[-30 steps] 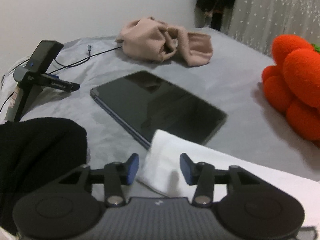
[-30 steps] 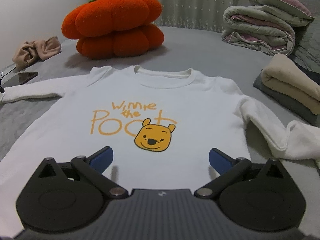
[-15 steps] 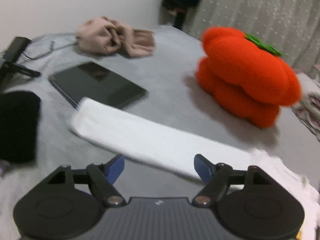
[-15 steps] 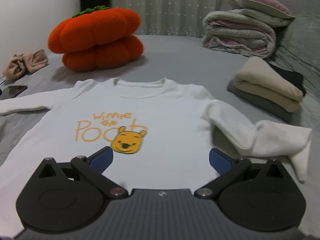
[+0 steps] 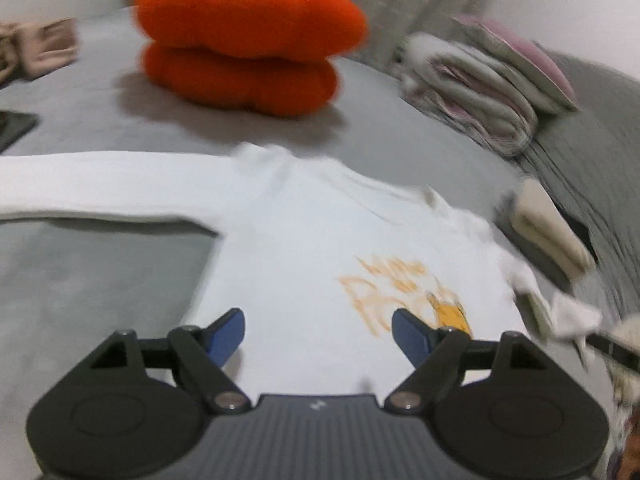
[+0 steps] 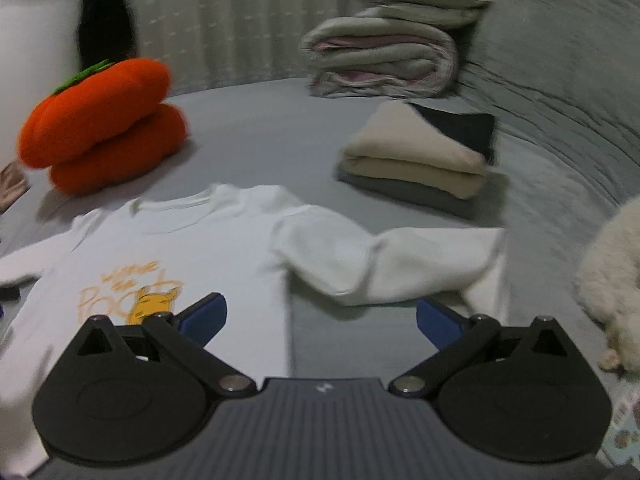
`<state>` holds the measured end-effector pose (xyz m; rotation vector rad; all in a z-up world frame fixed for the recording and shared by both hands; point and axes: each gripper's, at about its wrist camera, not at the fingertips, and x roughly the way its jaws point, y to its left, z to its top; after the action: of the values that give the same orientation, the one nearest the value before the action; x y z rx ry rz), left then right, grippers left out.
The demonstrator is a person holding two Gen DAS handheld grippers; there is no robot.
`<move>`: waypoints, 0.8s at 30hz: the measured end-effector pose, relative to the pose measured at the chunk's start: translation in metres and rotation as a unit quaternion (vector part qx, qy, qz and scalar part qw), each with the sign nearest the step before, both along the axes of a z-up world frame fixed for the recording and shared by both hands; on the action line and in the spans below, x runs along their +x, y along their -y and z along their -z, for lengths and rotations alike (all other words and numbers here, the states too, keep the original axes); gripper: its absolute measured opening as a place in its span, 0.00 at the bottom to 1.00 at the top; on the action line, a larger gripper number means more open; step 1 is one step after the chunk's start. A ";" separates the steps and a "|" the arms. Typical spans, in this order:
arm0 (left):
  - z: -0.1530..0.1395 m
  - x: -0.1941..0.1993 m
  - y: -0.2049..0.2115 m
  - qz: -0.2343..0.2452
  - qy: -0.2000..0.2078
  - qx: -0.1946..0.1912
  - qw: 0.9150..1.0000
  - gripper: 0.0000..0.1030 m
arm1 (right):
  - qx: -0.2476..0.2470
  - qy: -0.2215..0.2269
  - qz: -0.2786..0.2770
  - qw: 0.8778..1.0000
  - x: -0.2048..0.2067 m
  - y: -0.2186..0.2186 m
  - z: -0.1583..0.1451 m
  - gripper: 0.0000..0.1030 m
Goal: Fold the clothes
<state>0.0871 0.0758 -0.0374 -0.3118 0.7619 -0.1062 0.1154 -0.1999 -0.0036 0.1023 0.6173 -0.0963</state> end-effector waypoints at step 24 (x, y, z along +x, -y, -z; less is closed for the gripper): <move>0.025 0.024 0.085 0.122 -0.009 0.122 0.985 0.84 | -0.008 -0.149 0.097 0.984 0.133 0.084 -0.009 0.83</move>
<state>0.1112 -0.0096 -0.0623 0.0155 0.8205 -0.2386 0.2484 -0.2835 0.0050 0.1345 0.9040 -0.3096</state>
